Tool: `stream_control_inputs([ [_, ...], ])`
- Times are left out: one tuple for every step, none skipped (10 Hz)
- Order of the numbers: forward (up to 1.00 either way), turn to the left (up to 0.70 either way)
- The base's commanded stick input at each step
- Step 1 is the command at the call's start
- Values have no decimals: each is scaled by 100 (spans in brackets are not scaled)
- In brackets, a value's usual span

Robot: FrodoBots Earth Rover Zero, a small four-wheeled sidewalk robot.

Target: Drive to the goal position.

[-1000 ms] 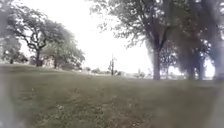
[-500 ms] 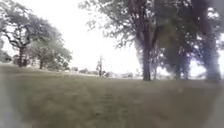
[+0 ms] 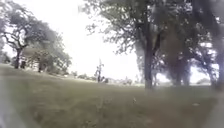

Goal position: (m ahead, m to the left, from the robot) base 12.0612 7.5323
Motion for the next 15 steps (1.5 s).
stream_control_inputs([
  [100,0],
  [100,0],
  [100,0],
  [100,0],
  [100,0],
  [100,0],
  [100,0],
  [100,0],
  [100,0],
  [100,0],
  [100,0],
  [100,0],
  [100,0],
  [100,0],
  [100,-3],
])
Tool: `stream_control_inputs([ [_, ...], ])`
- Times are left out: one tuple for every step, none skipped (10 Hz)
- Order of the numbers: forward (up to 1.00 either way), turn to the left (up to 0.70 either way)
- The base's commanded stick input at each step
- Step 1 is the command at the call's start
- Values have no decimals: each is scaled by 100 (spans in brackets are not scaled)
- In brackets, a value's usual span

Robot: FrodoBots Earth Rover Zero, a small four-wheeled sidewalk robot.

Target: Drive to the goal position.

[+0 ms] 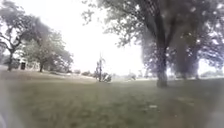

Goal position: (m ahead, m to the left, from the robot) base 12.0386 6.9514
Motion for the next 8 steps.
stream_control_inputs([
  [100,-13],
  [100,-40],
  [100,-28],
  [100,0],
  [100,0],
  [100,0],
  [100,0],
  [100,0],
])
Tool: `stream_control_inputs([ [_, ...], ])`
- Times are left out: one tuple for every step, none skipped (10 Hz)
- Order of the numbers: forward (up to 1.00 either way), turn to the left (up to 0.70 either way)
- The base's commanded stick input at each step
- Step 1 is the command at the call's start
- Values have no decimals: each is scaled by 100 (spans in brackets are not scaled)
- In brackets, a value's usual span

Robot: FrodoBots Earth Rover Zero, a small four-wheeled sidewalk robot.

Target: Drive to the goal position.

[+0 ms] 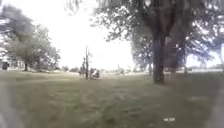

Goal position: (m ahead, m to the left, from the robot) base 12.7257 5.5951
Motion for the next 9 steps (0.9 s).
stream_control_inputs([
  [100,0],
  [100,0],
  [100,0],
  [100,0],
  [100,0],
  [100,0],
  [100,0],
  [100,0],
  [100,0],
])
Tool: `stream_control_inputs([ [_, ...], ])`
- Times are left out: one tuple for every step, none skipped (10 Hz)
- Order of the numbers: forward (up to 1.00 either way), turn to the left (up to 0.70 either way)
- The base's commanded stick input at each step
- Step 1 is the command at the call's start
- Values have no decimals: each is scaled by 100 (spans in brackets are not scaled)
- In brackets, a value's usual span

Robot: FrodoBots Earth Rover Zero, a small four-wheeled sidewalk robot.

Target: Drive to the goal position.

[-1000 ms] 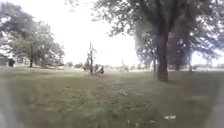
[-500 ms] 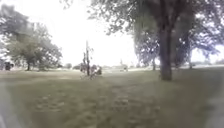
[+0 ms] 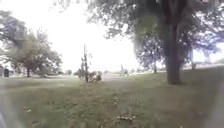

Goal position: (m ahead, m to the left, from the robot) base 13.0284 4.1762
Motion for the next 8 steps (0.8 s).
stream_control_inputs([
  [100,0],
  [100,0],
  [100,0],
  [100,0],
  [100,0],
  [100,0],
  [100,0],
  [100,0],
])
